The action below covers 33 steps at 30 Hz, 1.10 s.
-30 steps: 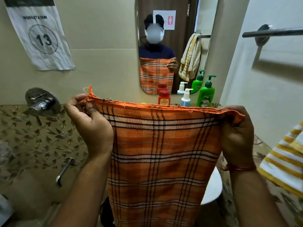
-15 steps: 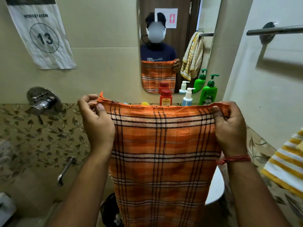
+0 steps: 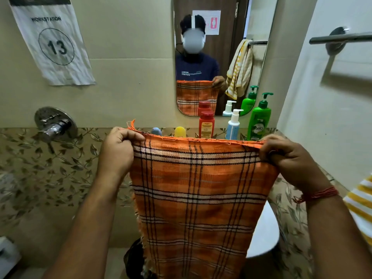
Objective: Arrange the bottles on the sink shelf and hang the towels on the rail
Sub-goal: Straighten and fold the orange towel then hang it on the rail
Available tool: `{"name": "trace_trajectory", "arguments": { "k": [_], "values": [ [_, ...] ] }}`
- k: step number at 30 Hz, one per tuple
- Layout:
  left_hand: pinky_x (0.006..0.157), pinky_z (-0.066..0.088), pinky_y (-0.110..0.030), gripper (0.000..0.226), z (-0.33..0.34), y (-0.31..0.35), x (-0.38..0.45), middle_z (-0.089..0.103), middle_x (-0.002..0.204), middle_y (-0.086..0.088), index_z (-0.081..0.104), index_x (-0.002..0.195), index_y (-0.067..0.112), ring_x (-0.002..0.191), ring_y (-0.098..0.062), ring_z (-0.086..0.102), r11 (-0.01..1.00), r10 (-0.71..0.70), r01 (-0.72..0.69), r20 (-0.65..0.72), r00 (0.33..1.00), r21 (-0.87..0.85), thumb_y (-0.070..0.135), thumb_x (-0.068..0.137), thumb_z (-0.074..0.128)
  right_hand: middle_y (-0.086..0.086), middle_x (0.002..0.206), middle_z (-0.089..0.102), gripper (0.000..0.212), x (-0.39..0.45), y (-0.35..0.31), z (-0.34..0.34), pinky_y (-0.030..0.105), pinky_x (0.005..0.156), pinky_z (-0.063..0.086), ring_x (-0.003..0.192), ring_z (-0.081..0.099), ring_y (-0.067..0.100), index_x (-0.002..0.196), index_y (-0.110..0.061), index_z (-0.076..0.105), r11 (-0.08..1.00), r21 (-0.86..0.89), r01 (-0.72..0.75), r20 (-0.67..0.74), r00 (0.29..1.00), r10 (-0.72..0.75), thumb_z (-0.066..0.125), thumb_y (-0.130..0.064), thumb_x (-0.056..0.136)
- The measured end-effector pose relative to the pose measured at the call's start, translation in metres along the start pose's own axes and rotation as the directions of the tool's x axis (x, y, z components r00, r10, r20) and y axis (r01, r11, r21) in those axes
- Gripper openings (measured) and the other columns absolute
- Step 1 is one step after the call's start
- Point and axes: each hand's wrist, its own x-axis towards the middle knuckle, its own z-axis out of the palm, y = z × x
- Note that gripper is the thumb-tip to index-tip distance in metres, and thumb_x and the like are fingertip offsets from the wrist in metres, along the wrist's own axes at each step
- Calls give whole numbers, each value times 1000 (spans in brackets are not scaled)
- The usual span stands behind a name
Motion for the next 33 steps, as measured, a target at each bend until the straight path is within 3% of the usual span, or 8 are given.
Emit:
{"name": "trace_trajectory", "arguments": {
  "k": [7, 12, 17, 19, 21, 25, 29, 33],
  "values": [
    [97, 48, -20, 24, 12, 16, -13, 55, 110, 3, 73, 99, 20, 95, 6, 58, 992, 88, -99, 126, 988, 84, 1, 93, 60, -1, 95, 70, 30, 12, -24, 8, 24, 68, 46, 86, 63, 16, 96, -20, 73, 926, -290, -243, -160, 966, 203, 54, 1, 90],
    [89, 40, -4, 22, 44, 31, -34, 49, 111, 8, 72, 115, 15, 103, 1, 58, 979, 149, -180, 264, 953, 96, 12, 96, 60, 21, 90, 70, 29, 13, -55, 27, 34, 65, 61, 73, 66, 22, 97, -1, 73, 832, 285, -475, 14, 870, 492, 45, 7, 94],
    [89, 40, 0, 25, 63, 47, -53, 47, 113, 13, 68, 122, 16, 109, 9, 52, 984, 174, -179, 370, 913, -20, 15, 101, 56, 19, 109, 71, 44, 13, -77, 57, 37, 84, 60, 99, 71, 27, 107, -1, 70, 663, 612, -431, 232, 900, 370, 39, 22, 88],
    [92, 41, -5, 26, 65, 49, -55, 47, 116, 11, 68, 124, 17, 113, 3, 53, 983, 181, -177, 396, 900, -49, 16, 101, 55, 11, 114, 71, 41, 11, -78, 67, 33, 91, 57, 107, 70, 21, 113, -9, 70, 808, 491, -326, 193, 945, 264, 53, 17, 87],
    [91, 44, -8, 28, 64, 49, -57, 47, 117, 11, 67, 125, 18, 115, 0, 52, 982, 188, -168, 434, 881, -83, 14, 101, 54, -1, 112, 68, 33, 13, -77, 74, 23, 93, 54, 103, 66, 11, 114, -15, 72, 989, 37, -140, 20, 990, 140, 65, 4, 88],
    [89, 47, -11, 30, 61, 46, -63, 49, 117, 11, 69, 122, 24, 113, 2, 54, 977, 205, -151, 484, 851, -148, 12, 99, 54, -9, 91, 52, 10, 14, -83, 85, 24, 73, 51, 85, 53, 10, 92, -17, 75, 891, -449, 66, -158, 976, -151, 69, -13, 85],
    [100, 50, -30, 33, 55, 43, -67, 50, 120, 4, 71, 118, 28, 119, -9, 57, 956, 223, -57, 583, 781, -289, 26, 90, 55, -7, 90, 43, 17, 18, -82, 90, 21, 70, 38, 87, 44, 12, 81, -15, 66, 874, -479, 81, -203, 958, -201, 66, -30, 90],
    [95, 51, -23, 24, 55, 42, -70, 51, 121, 1, 68, 118, 21, 114, -6, 59, 946, 278, -116, 577, 768, -302, 29, 98, 59, -8, 78, 55, 14, 22, -86, 92, 28, 61, 42, 72, 50, 10, 81, -20, 63, 910, -397, 118, -132, 974, -184, 63, -29, 92]
  ]
}}
